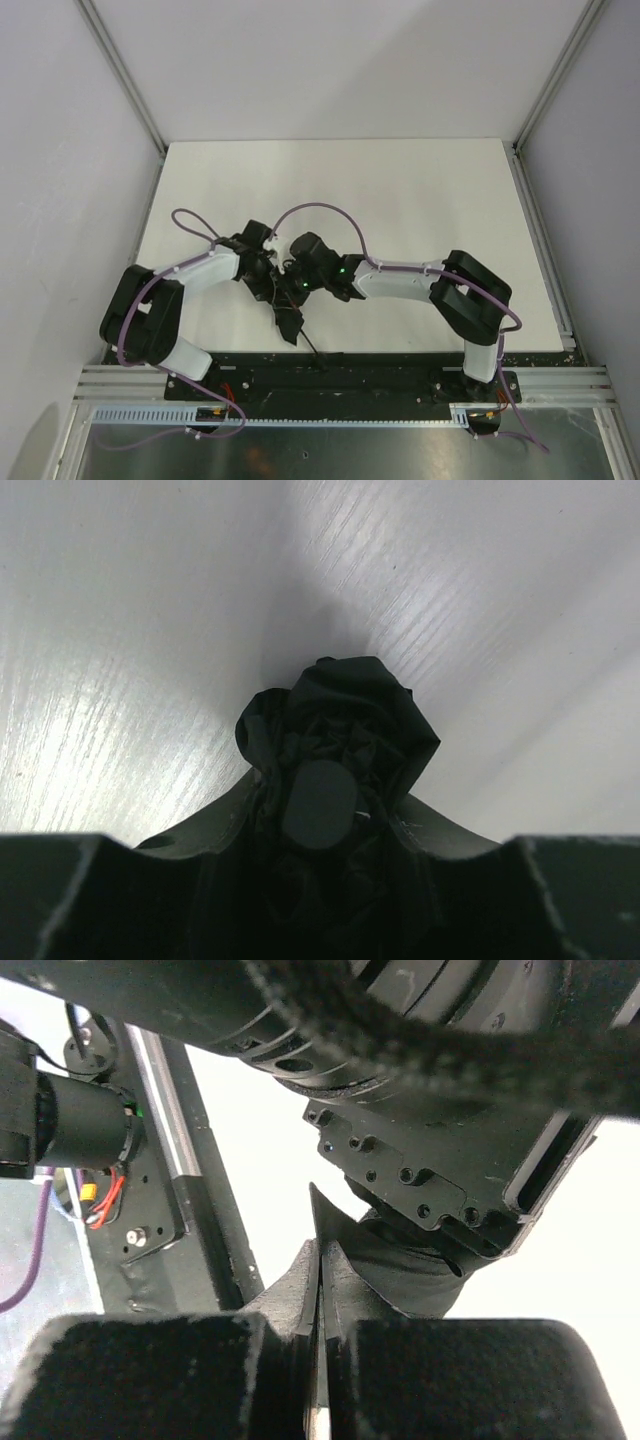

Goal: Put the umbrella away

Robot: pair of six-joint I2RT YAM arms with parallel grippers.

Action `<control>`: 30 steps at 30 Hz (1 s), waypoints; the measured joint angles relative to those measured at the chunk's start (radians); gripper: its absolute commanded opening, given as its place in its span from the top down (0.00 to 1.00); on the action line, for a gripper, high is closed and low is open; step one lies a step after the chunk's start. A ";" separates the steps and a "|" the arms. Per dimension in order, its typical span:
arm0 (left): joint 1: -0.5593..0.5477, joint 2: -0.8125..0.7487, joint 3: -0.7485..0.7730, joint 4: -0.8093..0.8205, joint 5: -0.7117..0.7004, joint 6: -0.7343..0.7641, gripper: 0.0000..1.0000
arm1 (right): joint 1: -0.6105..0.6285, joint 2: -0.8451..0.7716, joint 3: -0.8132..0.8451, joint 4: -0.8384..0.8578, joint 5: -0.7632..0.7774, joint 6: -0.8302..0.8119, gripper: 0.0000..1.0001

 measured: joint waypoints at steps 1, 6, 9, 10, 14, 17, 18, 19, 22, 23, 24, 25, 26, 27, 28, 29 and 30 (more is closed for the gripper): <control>0.003 -0.003 -0.005 0.010 0.001 0.001 1.00 | 0.004 0.003 0.008 -0.013 0.013 -0.010 1.00; 0.025 -0.007 -0.023 0.055 0.020 0.012 1.00 | 0.029 0.029 0.064 -0.103 0.092 -0.071 1.00; 0.037 -0.004 -0.032 0.076 0.037 0.018 1.00 | 0.035 0.045 0.099 -0.147 0.121 -0.087 1.00; 0.041 -0.001 -0.032 0.081 0.042 0.021 1.00 | 0.035 0.049 0.107 -0.158 0.127 -0.091 1.00; 0.056 0.017 -0.028 0.117 0.069 0.034 1.00 | 0.037 0.071 0.144 -0.193 0.182 -0.103 1.00; 0.069 0.037 -0.019 0.148 0.097 0.045 1.00 | 0.037 0.090 0.181 -0.231 0.228 -0.107 1.00; 0.074 0.045 -0.016 0.160 0.108 0.051 1.00 | 0.037 0.098 0.199 -0.251 0.245 -0.109 1.00; 0.079 0.051 -0.014 0.171 0.115 0.057 1.00 | 0.037 0.106 0.216 -0.270 0.257 -0.113 1.00; 0.098 0.062 -0.012 0.202 0.144 0.071 1.00 | 0.037 0.134 0.263 -0.319 0.282 -0.126 1.00; 0.105 0.065 -0.012 0.209 0.154 0.074 1.00 | 0.037 0.148 0.283 -0.342 0.291 -0.129 1.00; 0.113 0.068 -0.013 0.217 0.166 0.078 1.00 | 0.037 0.164 0.305 -0.364 0.297 -0.134 1.00; 0.119 0.071 -0.013 0.224 0.172 0.079 1.00 | 0.037 0.171 0.318 -0.377 0.302 -0.135 1.00; 0.122 0.072 -0.013 0.227 0.176 0.081 1.00 | 0.037 0.175 0.322 -0.381 0.305 -0.138 0.99; 0.124 0.074 -0.014 0.234 0.180 0.086 1.00 | 0.037 0.179 0.324 -0.382 0.309 -0.141 0.98; 0.126 0.075 -0.015 0.238 0.185 0.089 1.00 | 0.037 0.180 0.326 -0.382 0.311 -0.142 0.97; 0.128 0.078 -0.015 0.242 0.190 0.093 1.00 | 0.037 0.185 0.328 -0.381 0.314 -0.142 0.97; 0.130 0.080 -0.015 0.248 0.196 0.096 1.00 | 0.037 0.190 0.332 -0.382 0.318 -0.144 0.96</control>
